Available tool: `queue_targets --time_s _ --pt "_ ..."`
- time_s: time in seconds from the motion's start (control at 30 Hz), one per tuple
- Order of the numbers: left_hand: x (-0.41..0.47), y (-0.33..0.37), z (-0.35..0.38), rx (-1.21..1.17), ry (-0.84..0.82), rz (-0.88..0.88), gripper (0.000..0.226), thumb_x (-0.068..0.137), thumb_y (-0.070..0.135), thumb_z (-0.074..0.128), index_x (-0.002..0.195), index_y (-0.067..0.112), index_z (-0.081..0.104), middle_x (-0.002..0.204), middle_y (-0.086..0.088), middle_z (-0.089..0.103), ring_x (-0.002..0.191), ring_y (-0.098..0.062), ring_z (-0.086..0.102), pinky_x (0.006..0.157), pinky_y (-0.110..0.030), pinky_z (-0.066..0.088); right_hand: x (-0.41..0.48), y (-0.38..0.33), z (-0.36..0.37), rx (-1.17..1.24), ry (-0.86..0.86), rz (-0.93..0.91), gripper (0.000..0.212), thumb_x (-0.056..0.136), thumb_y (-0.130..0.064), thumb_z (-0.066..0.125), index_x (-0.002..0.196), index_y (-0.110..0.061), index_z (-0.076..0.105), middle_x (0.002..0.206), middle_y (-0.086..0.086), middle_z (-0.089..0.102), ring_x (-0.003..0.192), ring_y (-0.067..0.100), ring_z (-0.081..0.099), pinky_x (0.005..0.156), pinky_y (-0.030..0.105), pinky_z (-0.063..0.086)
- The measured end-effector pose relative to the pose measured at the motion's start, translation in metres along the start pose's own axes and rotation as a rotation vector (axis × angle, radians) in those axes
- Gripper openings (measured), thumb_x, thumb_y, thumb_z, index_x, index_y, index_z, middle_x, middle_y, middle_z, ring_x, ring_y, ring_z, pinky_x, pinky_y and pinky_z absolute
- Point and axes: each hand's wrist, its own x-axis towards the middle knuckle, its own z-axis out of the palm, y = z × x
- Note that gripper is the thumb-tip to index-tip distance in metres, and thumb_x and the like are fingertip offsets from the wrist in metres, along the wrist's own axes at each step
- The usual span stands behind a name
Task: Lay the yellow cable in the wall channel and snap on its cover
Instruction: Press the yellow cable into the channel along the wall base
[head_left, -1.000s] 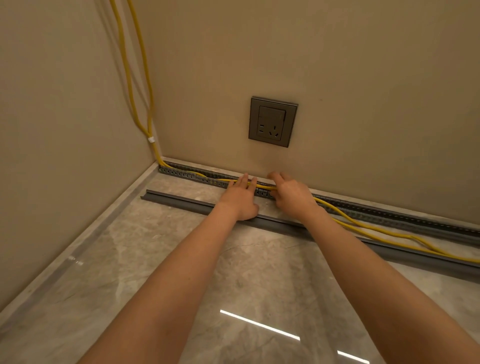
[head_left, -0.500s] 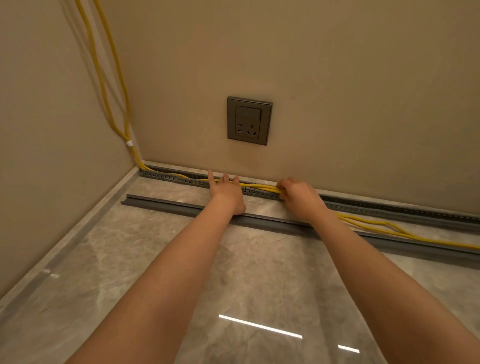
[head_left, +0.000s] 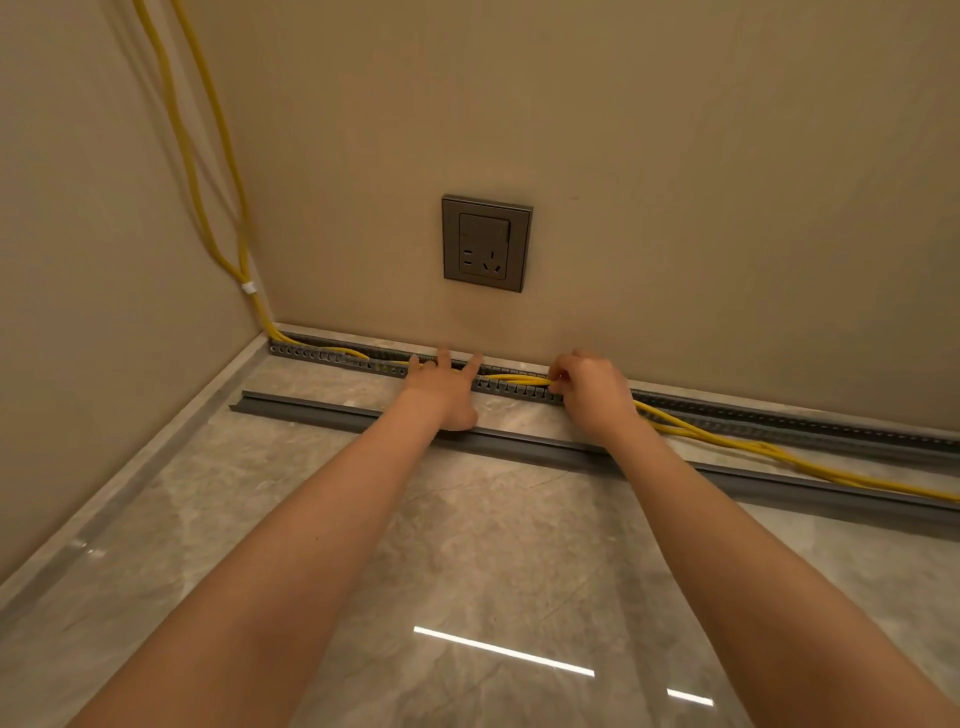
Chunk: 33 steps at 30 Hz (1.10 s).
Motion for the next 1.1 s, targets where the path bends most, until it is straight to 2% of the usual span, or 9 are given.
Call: queue_targets --time_s 0.1,0.23,0.4,0.5,0.63,0.8,0.9,1.0,1.1 --pt "-0.005 0.020 -0.003 0.074 0.077 0.035 0.071 0.093 0.027 0.047 0.153 0.023 0.009 0.160 -0.017 0.004 0.147 -0.035 0.015 0.118 -0.058 0.001 -0.003 -0.002 0.003 -0.028 0.001 0.010 0.025 0.094 -0.009 0.050 0.115 -0.009 0.064 0.117 0.011 0.060 0.104 0.031 0.060 0.083 0.036 0.048" --pt "-0.012 0.052 0.001 0.019 0.166 0.249 0.063 0.094 0.021 0.043 0.152 0.015 0.019 0.160 -0.010 0.016 0.147 -0.026 0.021 0.119 -0.052 0.000 -0.008 -0.001 0.010 -0.079 0.016 -0.038 0.031 0.091 -0.006 0.048 0.118 -0.008 0.063 0.118 0.015 0.056 0.100 0.035 0.058 0.081 0.037 0.047" --pt "-0.013 0.060 0.002 -0.079 0.169 0.181 0.057 0.093 0.016 0.045 0.148 0.014 0.030 0.157 -0.005 0.024 0.142 -0.027 0.028 0.116 -0.061 0.001 -0.015 0.015 0.012 -0.170 -0.013 -0.049 0.043 0.093 -0.016 0.043 0.134 -0.026 0.052 0.122 0.012 0.047 0.119 0.031 0.041 0.099 0.037 0.034" --pt "-0.013 0.067 -0.003 -0.022 0.137 0.125 0.057 0.091 0.017 0.046 0.147 0.015 0.032 0.156 -0.003 0.026 0.142 -0.026 0.029 0.109 -0.071 -0.002 -0.018 0.022 0.005 -0.219 -0.093 -0.074 0.054 0.091 -0.010 0.044 0.141 -0.031 0.041 0.126 0.012 0.043 0.122 0.031 0.039 0.104 0.037 0.032" --pt "-0.013 0.073 -0.003 -0.039 0.109 0.075 0.060 0.092 0.021 0.047 0.149 0.018 0.027 0.159 0.000 0.020 0.146 -0.027 0.020 0.106 -0.075 -0.004 -0.023 0.024 -0.004 -0.224 -0.098 -0.094 0.060 0.089 0.001 0.044 0.143 -0.025 0.038 0.130 0.012 0.042 0.121 0.031 0.043 0.103 0.039 0.036" --pt "-0.015 0.063 -0.002 -0.117 0.049 0.091 0.064 0.093 0.024 0.044 0.151 0.029 0.017 0.162 0.006 0.003 0.149 -0.028 0.010 0.105 -0.077 -0.003 -0.031 0.038 -0.014 -0.260 -0.073 0.000 0.049 0.088 0.001 0.046 0.134 -0.016 0.042 0.129 0.013 0.047 0.115 0.034 0.051 0.099 0.043 0.040" --pt "-0.014 0.059 0.001 -0.128 0.067 0.112 0.067 0.091 0.028 0.045 0.151 0.031 0.015 0.162 0.001 0.004 0.148 -0.030 0.012 0.107 -0.075 0.000 -0.039 0.051 -0.016 -0.323 -0.103 0.031 0.049 0.091 0.000 0.043 0.137 -0.015 0.038 0.129 0.015 0.048 0.117 0.036 0.050 0.100 0.046 0.039" --pt "-0.012 0.051 0.004 -0.210 0.072 0.111 0.074 0.090 0.031 0.049 0.151 0.034 0.008 0.162 -0.006 0.002 0.149 -0.030 0.007 0.110 -0.072 -0.001 -0.043 0.057 -0.018 -0.382 -0.148 -0.009 0.051 0.091 0.001 0.045 0.139 -0.013 0.033 0.126 0.017 0.052 0.113 0.036 0.054 0.093 0.044 0.045" --pt "-0.011 0.048 0.006 -0.266 0.141 -0.002 0.079 0.090 0.030 0.052 0.152 0.027 0.003 0.161 -0.013 -0.001 0.149 -0.030 0.005 0.112 -0.068 -0.003 -0.041 0.059 -0.022 -0.364 -0.188 -0.048 0.052 0.091 0.004 0.043 0.139 -0.009 0.030 0.122 0.020 0.055 0.107 0.038 0.057 0.086 0.043 0.048"
